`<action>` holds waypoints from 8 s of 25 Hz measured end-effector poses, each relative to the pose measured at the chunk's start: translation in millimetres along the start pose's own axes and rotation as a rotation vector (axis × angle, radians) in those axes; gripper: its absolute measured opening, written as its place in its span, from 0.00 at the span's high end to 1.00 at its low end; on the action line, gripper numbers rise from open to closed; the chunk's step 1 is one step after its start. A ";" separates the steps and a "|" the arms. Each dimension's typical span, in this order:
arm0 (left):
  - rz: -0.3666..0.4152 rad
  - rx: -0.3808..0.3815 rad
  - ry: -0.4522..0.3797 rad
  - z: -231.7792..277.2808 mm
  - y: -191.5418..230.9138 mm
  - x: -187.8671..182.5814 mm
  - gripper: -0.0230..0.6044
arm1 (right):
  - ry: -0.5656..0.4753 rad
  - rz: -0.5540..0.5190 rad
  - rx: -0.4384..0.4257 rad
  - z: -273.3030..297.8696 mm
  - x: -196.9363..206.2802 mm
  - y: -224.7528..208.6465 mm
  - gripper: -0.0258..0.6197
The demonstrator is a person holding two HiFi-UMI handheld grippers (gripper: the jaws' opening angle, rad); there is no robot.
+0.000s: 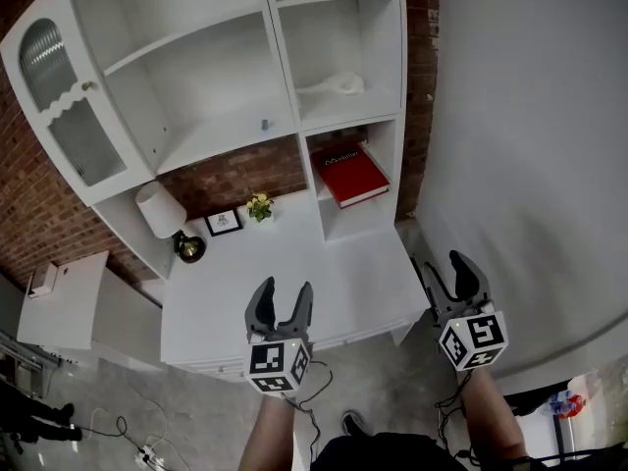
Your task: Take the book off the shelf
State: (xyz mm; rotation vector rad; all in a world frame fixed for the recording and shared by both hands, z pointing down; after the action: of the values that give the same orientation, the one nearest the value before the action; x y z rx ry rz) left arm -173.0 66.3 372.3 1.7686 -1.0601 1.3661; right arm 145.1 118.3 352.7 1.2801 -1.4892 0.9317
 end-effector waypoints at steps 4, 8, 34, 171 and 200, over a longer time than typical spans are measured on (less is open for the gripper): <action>-0.013 0.019 0.009 12.5 19.3 8.0 0.54 | 0.012 0.000 0.022 16.1 8.3 9.7 0.62; -0.027 0.020 0.017 21.0 32.0 15.8 0.54 | 0.038 -0.002 0.019 30.1 17.9 15.0 0.62; -0.072 -0.130 0.145 143.2 42.2 82.5 0.54 | 0.175 0.596 -0.111 202.6 161.2 -59.1 0.67; -0.343 0.137 0.687 87.1 46.9 264.5 0.60 | 0.483 1.516 0.365 43.8 411.0 -13.1 0.70; -0.367 0.119 0.614 86.6 58.4 248.5 0.61 | 1.039 0.949 0.310 57.0 399.2 -1.4 0.38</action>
State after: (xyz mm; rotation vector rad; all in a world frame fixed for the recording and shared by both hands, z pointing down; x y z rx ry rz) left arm -155.2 -86.3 593.8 1.3811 -0.3139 1.5971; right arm 127.5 -47.2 720.0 0.0349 -1.0300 2.0787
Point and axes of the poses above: the fingertips, and each gripper's own axes: z forward along the fingers, y to its left, x out of its underside, the point moved 8 cm from there along -z, backward along the fingers, and after that the axes turned 15 degrees about -y, right-handed, at the moved point
